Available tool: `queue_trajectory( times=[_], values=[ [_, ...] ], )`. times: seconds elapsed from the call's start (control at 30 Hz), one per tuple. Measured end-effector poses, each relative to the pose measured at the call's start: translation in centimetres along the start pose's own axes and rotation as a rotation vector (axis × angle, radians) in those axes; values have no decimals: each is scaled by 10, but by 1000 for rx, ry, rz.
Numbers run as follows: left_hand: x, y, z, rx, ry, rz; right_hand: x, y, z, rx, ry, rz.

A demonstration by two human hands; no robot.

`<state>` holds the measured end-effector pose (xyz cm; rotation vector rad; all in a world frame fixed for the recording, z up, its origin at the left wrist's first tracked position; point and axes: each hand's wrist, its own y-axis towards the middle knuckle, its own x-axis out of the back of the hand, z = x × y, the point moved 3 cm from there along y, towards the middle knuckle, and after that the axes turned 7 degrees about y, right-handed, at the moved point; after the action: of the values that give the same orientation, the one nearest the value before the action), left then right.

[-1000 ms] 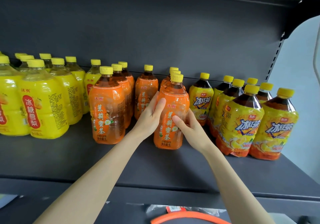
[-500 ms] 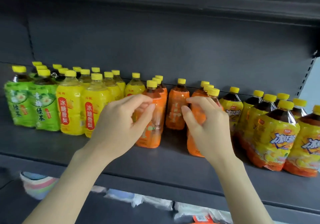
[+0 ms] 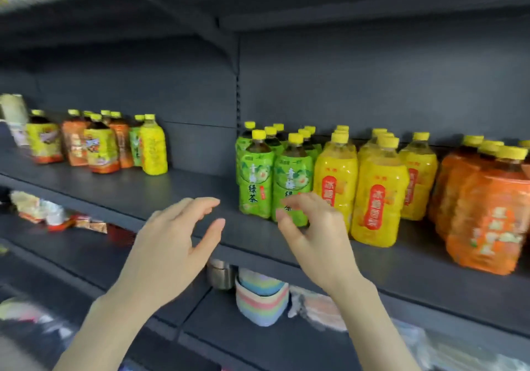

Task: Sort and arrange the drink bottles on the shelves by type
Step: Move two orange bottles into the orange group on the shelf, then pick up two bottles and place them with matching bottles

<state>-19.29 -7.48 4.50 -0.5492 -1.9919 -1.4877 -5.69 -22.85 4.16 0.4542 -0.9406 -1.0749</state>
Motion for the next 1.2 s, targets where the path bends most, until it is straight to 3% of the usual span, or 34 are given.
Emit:
queue_trajectory(
  times=[0.2,0.43,0.63,0.93,1.2],
  values=[
    [12,33,113,50,51,-39,-109,54,27,31,5,76],
    [-14,54,243,99,194,75,-255,103,15,17,60,170],
    [6,88,366,202,248,49,-376,173,48,49,113,241],
    [17,115,551,310,132,-3,-539,238,94,41,122,242],
    [10,163,689,226,-71,37,-665,291,107,-168,120,117]
  ],
)
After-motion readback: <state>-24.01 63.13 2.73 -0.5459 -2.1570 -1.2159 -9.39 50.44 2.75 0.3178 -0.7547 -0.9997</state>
